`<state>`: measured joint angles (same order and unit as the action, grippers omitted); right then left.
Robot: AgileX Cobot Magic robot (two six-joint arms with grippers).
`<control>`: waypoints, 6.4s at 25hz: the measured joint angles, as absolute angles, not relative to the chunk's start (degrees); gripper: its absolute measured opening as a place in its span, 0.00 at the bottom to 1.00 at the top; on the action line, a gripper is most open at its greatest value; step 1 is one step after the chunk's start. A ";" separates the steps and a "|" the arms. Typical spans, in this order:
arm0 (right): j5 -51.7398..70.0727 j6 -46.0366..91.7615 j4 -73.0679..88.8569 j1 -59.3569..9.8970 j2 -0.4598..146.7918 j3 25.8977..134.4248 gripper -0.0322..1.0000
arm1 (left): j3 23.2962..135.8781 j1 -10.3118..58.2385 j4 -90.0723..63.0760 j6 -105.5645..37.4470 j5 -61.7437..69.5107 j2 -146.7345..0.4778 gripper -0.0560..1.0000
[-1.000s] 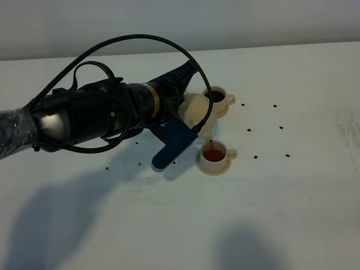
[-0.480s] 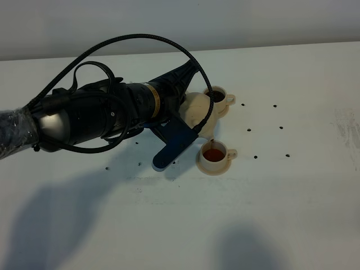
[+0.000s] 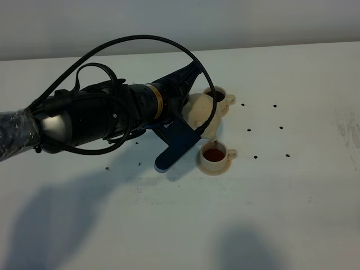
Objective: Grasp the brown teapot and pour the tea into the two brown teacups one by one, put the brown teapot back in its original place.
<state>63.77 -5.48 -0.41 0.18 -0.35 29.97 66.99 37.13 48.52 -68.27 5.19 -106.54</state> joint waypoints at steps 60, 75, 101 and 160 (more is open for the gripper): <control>63.77 -5.48 -0.41 0.18 -0.35 29.97 0.52 | 66.99 37.68 51.96 -68.27 4.73 -106.54 0.14; 63.77 -5.48 -0.41 0.18 -0.35 29.97 0.52 | 66.99 37.68 53.15 -68.03 3.67 -105.86 0.14; 63.77 -5.48 -0.41 0.18 -0.35 29.97 0.52 | 65.59 37.68 53.20 -69.80 3.04 -105.81 0.14; 63.77 -5.48 -0.41 0.18 -0.35 29.97 0.52 | 65.60 37.68 53.20 -75.32 3.04 -105.81 0.14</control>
